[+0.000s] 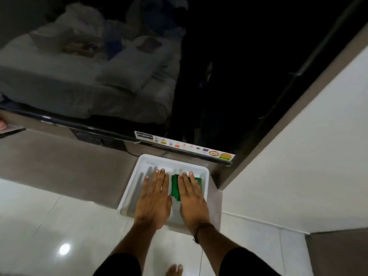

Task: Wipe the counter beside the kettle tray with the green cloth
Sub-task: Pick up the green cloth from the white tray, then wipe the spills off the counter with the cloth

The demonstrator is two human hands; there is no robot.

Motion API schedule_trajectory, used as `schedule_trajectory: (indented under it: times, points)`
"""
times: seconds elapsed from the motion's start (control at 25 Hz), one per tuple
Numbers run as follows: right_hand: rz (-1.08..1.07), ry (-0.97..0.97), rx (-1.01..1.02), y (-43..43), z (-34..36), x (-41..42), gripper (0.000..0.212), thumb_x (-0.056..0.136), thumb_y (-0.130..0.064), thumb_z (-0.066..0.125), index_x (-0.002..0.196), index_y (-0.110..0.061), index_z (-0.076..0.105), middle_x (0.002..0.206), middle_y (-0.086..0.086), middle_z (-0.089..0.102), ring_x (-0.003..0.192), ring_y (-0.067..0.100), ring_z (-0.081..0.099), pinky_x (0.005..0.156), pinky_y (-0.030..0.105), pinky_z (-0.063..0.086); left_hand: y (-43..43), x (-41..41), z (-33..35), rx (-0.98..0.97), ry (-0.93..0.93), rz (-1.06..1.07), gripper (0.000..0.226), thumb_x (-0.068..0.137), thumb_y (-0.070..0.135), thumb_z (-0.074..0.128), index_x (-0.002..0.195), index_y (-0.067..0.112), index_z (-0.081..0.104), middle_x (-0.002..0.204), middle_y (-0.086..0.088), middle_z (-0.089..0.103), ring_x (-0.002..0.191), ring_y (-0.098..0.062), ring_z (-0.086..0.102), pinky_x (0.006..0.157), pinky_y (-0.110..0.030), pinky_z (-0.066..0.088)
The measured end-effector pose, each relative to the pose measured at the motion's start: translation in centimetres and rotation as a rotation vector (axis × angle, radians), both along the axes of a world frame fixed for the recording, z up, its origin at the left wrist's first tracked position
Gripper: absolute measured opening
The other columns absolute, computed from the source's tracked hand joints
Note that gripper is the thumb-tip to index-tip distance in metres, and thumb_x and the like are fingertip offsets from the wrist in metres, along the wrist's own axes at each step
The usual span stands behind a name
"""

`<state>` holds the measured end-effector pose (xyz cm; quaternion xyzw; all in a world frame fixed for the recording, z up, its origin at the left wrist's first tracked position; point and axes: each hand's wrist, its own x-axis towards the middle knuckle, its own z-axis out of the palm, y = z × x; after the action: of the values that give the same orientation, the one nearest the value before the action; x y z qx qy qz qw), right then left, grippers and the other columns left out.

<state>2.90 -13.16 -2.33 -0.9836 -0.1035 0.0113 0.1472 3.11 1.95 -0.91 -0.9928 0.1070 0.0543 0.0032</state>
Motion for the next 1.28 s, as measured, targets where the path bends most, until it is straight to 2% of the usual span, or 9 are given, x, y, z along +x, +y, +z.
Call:
schedule_trajectory:
  times: [0.16,0.32,0.4,0.48,0.64,0.72,0.84,1.08,1.28]
  points:
    - [-0.083,-0.068,-0.001,-6.2,4.6,-4.4,0.091,0.069,-0.014,0.089,0.149,-0.013,0.044,0.153,0.008,0.052,0.144,0.030,0.041,0.112,0.044,0.030,-7.2,-2.8,3.2,-0.154,-0.088,-0.163,0.062,0.105,0.036,0.024,0.155,0.000,0.026,0.163,-0.026,0.018,0.152,-0.043,0.018,0.125,-0.059,0.014]
    - [-0.320,-0.033,-0.034,-18.6,5.8,-11.1,0.096,0.057,0.003,0.087,0.146,-0.011,0.052,0.152,0.007,0.053,0.139,0.033,0.050,0.111,0.042,0.035,-17.9,-7.2,6.1,-0.199,-0.059,-0.386,0.078,0.107,0.041,0.001,0.143,-0.004,0.053,0.151,-0.024,0.051,0.139,-0.043,0.048,0.119,-0.043,0.000]
    - [-0.454,-0.028,-0.065,-25.4,5.6,-15.6,0.097,0.066,0.008,0.078,0.153,-0.010,0.040,0.161,0.008,0.040,0.147,0.036,0.037,0.117,0.045,0.027,-24.4,-9.6,7.3,-0.197,-0.072,-0.490,0.059,0.105,0.040,0.041,0.145,-0.003,0.050,0.153,-0.022,0.050,0.140,-0.041,0.047,0.118,-0.041,-0.007]
    - [-0.572,-0.074,-0.069,-31.9,5.5,-20.2,0.091,0.084,0.009,0.058,0.161,-0.013,0.014,0.170,0.005,0.013,0.156,0.035,0.008,0.124,0.045,0.006,-31.3,-12.3,7.5,-0.198,-0.073,-0.607,0.067,0.094,0.038,0.067,0.145,-0.002,0.050,0.154,-0.022,0.049,0.141,-0.039,0.046,0.116,-0.042,-0.011]
    - [-0.803,-0.091,-0.062,-42.9,6.7,-29.8,0.090,0.091,0.008,0.050,0.161,-0.017,-0.001,0.172,0.002,-0.002,0.156,0.030,-0.010,0.121,0.041,-0.011,-44.9,-18.1,8.2,-0.217,-0.098,-0.857,0.073,0.105,0.050,0.018,0.150,-0.002,0.044,0.159,-0.024,0.039,0.145,-0.041,0.041,0.115,-0.043,-0.011]
    - [-0.924,-0.133,-0.075,-48.0,7.7,-34.6,0.090,0.090,0.011,0.049,0.162,-0.017,0.000,0.172,0.001,0.000,0.156,0.028,-0.012,0.121,0.041,-0.013,-51.5,-21.2,8.5,-0.247,-0.121,-0.989,0.084,0.105,0.052,0.002,0.143,-0.001,0.054,0.150,-0.023,0.052,0.137,-0.042,0.051,0.116,-0.043,-0.004]
    - [-1.112,-0.159,-0.111,-54.3,9.3,-41.6,0.090,0.088,0.015,0.043,0.162,-0.017,0.002,0.172,0.002,0.001,0.156,0.028,-0.012,0.122,0.041,-0.012,-59.9,-25.4,9.5,-0.225,-0.093,-1.154,0.075,0.098,0.051,0.021,0.144,0.001,0.053,0.150,-0.020,0.054,0.139,-0.040,0.050,0.117,-0.043,-0.004]
    - [-1.452,-0.194,-0.186,-65.9,10.6,-52.5,0.088,0.090,0.006,0.053,0.162,-0.016,0.007,0.171,0.006,0.009,0.157,0.030,-0.005,0.127,0.046,0.001,-77.4,-31.3,9.6,-0.284,-0.119,-1.444,0.072,0.103,0.048,0.015,0.161,0.007,0.007,0.172,-0.014,0.010,0.157,-0.032,0.002,0.127,-0.055,0.006]
    - [-1.702,-0.154,-0.114,-74.2,10.7,-58.5,0.080,0.097,0.002,0.054,0.161,-0.018,0.012,0.170,0.004,0.014,0.157,0.027,0.001,0.127,0.047,0.006,-90.6,-36.4,8.9,-0.325,-0.009,-1.644,0.075,0.107,0.047,0.041,0.162,0.009,0.009,0.172,-0.014,0.013,0.157,-0.030,0.004,0.127,-0.056,0.009]
